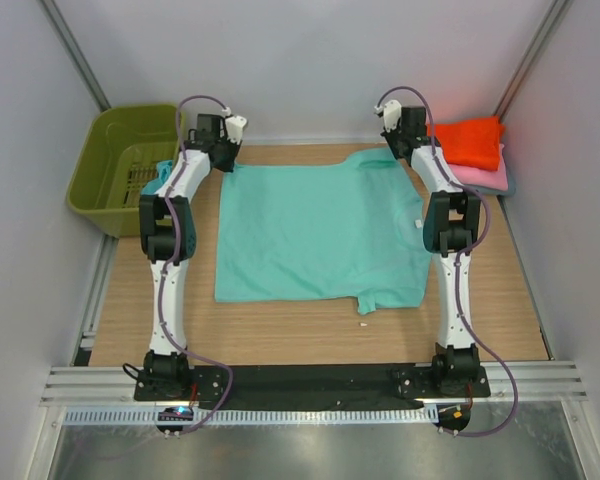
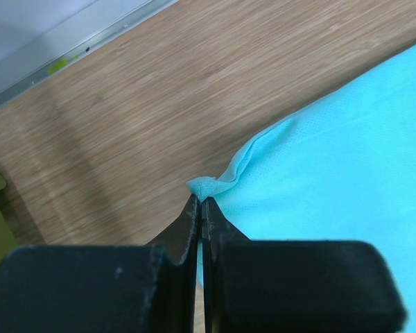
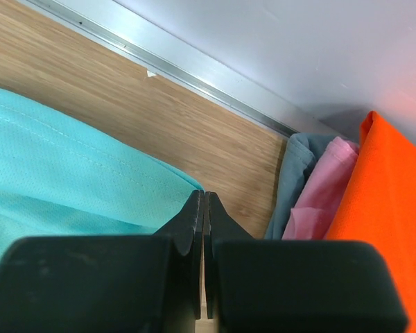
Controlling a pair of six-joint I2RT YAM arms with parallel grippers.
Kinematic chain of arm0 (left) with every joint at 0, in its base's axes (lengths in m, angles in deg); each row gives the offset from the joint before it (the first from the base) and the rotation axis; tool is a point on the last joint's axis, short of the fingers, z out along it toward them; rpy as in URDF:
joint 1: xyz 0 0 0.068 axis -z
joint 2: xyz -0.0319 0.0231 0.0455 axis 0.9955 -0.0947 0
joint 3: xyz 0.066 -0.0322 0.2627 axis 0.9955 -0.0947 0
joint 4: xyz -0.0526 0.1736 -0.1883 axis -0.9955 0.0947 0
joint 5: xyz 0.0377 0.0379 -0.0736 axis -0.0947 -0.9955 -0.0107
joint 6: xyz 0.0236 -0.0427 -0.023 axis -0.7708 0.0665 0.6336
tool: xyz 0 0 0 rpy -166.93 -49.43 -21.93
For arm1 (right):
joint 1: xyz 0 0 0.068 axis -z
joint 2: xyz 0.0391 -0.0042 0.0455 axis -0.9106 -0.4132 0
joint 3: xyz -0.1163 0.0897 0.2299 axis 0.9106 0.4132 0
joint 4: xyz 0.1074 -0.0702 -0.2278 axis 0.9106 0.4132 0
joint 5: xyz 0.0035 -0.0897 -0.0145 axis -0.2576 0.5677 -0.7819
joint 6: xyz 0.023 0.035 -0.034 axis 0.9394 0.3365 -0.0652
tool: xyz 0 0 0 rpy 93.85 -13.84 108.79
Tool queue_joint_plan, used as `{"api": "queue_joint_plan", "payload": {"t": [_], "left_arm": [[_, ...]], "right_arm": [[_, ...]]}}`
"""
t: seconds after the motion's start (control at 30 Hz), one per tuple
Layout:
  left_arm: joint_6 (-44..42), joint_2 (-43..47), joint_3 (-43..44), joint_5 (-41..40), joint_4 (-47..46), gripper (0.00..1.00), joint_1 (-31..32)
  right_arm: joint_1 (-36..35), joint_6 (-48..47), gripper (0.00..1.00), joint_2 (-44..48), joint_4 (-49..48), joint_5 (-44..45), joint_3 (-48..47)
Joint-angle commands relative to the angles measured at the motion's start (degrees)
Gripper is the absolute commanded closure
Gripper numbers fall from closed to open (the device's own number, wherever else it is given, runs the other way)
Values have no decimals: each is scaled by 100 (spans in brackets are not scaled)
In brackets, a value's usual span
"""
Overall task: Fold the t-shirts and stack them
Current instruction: Flatten the tshirt out, then fold the tshirt
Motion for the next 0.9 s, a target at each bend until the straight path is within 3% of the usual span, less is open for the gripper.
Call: {"api": "queue_joint_plan", "payload": {"t": [0.0,0.87], "left_arm": [[139,801,-50,313,-204,100,-38],[254,3114,-2590,771,157,100,7]], "right_arm": [[-14,93,99,912,-342,14,255],[-40,304,99,3822,28,-443,3552]]}}
